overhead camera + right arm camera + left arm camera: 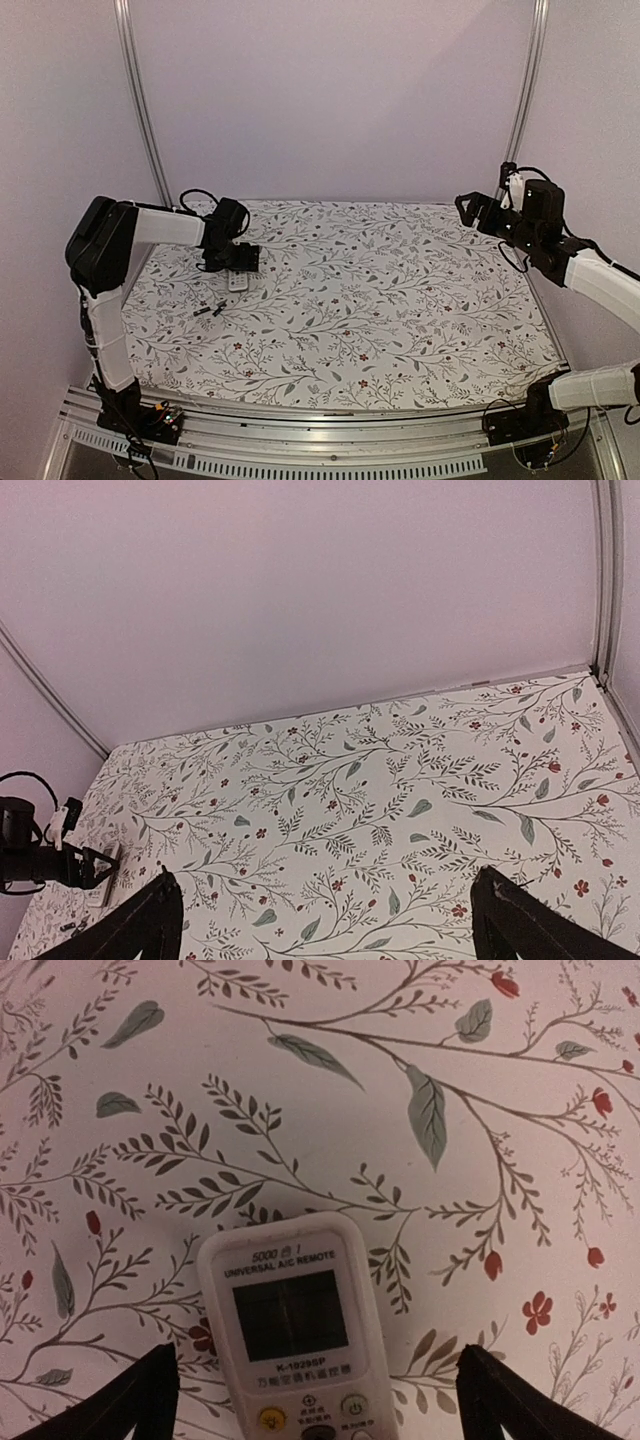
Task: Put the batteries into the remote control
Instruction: Pick up the remote control from the center of the board.
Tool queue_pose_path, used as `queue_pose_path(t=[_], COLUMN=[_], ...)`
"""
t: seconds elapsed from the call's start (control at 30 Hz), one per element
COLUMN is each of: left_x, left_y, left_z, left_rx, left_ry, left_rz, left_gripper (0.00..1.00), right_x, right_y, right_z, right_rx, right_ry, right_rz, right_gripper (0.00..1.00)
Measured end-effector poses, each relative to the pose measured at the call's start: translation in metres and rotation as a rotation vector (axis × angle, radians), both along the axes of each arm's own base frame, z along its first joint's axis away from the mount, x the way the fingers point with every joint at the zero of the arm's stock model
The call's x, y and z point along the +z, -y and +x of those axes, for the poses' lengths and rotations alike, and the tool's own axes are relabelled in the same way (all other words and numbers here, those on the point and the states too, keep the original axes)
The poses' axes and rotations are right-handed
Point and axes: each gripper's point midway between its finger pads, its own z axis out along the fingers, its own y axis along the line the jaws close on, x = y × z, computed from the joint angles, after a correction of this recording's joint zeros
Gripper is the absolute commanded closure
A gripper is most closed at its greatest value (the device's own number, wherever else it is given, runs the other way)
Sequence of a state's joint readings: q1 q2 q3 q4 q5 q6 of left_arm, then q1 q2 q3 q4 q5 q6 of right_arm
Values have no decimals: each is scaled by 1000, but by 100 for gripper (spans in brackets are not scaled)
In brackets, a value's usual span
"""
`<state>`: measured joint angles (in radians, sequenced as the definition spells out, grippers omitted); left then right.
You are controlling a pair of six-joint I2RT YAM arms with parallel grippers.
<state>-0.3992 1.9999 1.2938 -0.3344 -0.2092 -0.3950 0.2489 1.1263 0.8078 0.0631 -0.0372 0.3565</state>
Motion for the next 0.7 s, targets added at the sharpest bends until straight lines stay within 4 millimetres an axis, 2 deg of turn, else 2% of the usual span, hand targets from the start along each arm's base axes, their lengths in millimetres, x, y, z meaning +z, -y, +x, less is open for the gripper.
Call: queue_pose_path(t=[0.1, 0.17, 0.2, 0.33, 0.47, 0.6, 0.7], left_x=[-16, -22, -22, -23, -19, -14, 9], left_y=[-6, -8, -7, -7, 0, 13, 31], left_z=[-6, -9, -8, -10, -12, -20, -27], left_rx=[33, 55, 62, 89, 89, 40, -42], left_ry=[-42, -58, -58, -67, -79, -116, -124], left_rz=[20, 22, 14, -8, -52, -119, -206], left_gripper=[18, 28, 35, 75, 87, 95, 96], right_x=[-2, -3, -3, -3, -3, -3, 1], right_y=[1, 1, 1, 1, -1, -7, -19], right_z=[1, 1, 2, 2, 1, -1, -4], right_rx=[-6, -8, -8, -8, -5, 14, 61], right_ry=[-5, -7, -7, -8, -7, -7, 1], right_rz=[-4, -5, -5, -6, -7, -7, -15], right_gripper=[1, 1, 1, 1, 1, 1, 1])
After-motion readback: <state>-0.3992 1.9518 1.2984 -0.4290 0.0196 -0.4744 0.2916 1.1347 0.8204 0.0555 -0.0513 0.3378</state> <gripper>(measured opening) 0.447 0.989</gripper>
